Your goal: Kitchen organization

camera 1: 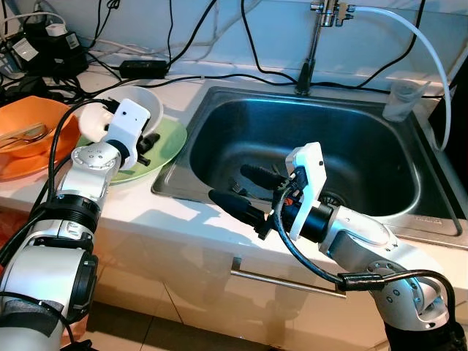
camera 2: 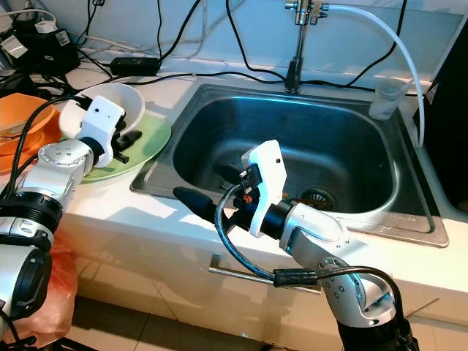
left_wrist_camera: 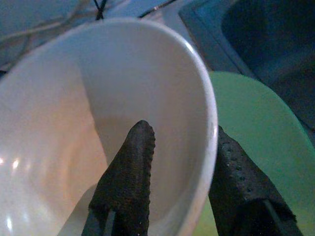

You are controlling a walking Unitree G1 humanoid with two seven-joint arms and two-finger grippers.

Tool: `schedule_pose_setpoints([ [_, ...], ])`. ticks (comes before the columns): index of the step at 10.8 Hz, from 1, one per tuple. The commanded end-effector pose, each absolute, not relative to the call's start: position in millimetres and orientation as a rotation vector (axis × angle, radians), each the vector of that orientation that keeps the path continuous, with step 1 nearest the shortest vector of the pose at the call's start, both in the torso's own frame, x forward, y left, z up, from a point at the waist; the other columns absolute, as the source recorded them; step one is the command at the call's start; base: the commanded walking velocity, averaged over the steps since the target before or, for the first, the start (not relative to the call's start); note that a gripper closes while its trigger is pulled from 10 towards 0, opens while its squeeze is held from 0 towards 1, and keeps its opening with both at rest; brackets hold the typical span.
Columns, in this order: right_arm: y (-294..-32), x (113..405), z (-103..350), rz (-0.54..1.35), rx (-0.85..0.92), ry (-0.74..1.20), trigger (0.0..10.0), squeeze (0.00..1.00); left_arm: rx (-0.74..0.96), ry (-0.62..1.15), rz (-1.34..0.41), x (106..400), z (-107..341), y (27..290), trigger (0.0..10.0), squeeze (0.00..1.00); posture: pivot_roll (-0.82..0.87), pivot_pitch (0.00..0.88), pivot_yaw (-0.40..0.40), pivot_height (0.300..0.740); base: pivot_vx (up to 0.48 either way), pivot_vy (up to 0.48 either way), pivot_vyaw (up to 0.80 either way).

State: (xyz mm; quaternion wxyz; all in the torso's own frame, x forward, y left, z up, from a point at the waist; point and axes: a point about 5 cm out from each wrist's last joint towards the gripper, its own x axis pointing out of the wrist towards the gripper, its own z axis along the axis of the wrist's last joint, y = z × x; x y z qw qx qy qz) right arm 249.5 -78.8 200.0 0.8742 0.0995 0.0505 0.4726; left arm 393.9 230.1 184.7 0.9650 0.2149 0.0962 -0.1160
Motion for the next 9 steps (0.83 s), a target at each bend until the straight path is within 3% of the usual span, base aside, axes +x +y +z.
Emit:
schedule_pose_setpoints([
  [1, -76.9, 246.8, 203.1, 0.998, 0.196, 0.086, 10.0, 0.00, 0.415, 0.136, -0.222, 398.6, 199.3, 227.7, 0.0, 0.00, -0.05, 0.000, 0.053, 0.740, 0.000, 0.000, 0.00],
  [9, -77.6, 249.2, 201.5, 0.985, 0.189, 0.087, 10.0, 0.00, 0.393, -0.133, -0.281, 401.9, 232.8, 198.1, 0.0, 0.00, -0.04, 0.000, 0.054, 0.740, 0.000, 0.000, 0.00],
])
